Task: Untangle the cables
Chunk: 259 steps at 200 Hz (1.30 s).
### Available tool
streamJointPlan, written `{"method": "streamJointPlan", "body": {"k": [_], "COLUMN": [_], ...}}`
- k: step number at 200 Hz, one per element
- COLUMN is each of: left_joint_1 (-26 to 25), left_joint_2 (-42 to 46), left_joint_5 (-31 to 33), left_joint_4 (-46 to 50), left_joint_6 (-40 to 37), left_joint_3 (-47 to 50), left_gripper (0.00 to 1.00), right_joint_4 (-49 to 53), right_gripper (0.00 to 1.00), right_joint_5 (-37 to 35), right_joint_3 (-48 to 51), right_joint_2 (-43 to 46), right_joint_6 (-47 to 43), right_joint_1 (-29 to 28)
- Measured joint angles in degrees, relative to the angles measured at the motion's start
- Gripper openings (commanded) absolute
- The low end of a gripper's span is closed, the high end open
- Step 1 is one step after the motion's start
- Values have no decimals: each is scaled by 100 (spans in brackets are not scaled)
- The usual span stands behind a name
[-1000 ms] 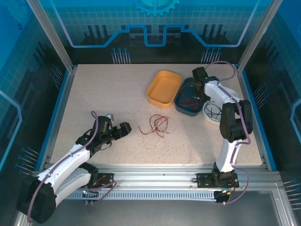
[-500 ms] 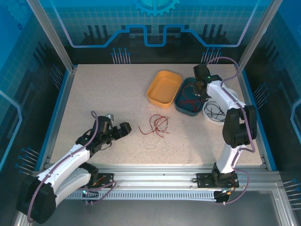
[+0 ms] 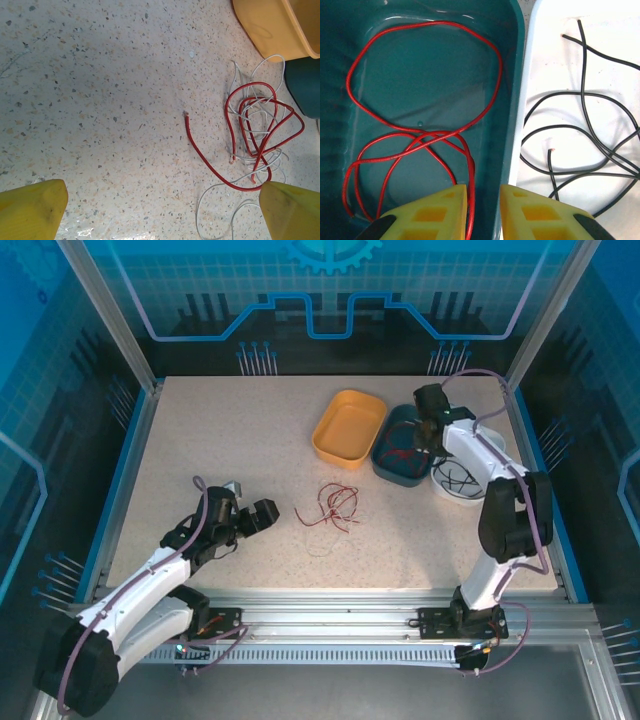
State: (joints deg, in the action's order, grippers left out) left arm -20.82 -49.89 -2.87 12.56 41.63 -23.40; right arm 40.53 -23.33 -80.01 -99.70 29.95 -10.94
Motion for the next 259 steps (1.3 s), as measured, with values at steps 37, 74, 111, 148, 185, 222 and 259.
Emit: {"method": "streamJointPlan", "body": {"k": [37, 74, 111, 148, 185, 222, 259], "left_joint_1": [0, 0, 0, 0, 0, -2, -46], "left_joint_2": [70, 87, 11, -203, -407, -702, -1016], "left_joint_5": [2, 2, -15, -138, -223, -354, -409], "left_joint_4": [2, 2, -68, -240, -446, -761, -951], "left_joint_6": [0, 0, 7, 44, 46, 92, 160], "left_joint_3": [0, 0, 0, 0, -2, -15, -164], "left_gripper": [99, 99, 99, 99, 99, 99, 99], "right_joint_4": [-2, -120, -151, -120, -367, -678, -931], "right_gripper": [27, 30, 30, 34, 37, 39, 39], "right_joint_5": [22, 61, 264, 361, 608, 828, 999], "right_joint_3": [254, 514, 573, 588, 922, 1102, 1180], "right_joint_2": [575, 1268, 1298, 782, 470, 254, 79], "right_joint_6": [-2, -26, 50, 522, 1082, 1460, 1665], "right_joint_1": [-291, -1163, -2181, -2896, -2992, -2988, -2933]}}
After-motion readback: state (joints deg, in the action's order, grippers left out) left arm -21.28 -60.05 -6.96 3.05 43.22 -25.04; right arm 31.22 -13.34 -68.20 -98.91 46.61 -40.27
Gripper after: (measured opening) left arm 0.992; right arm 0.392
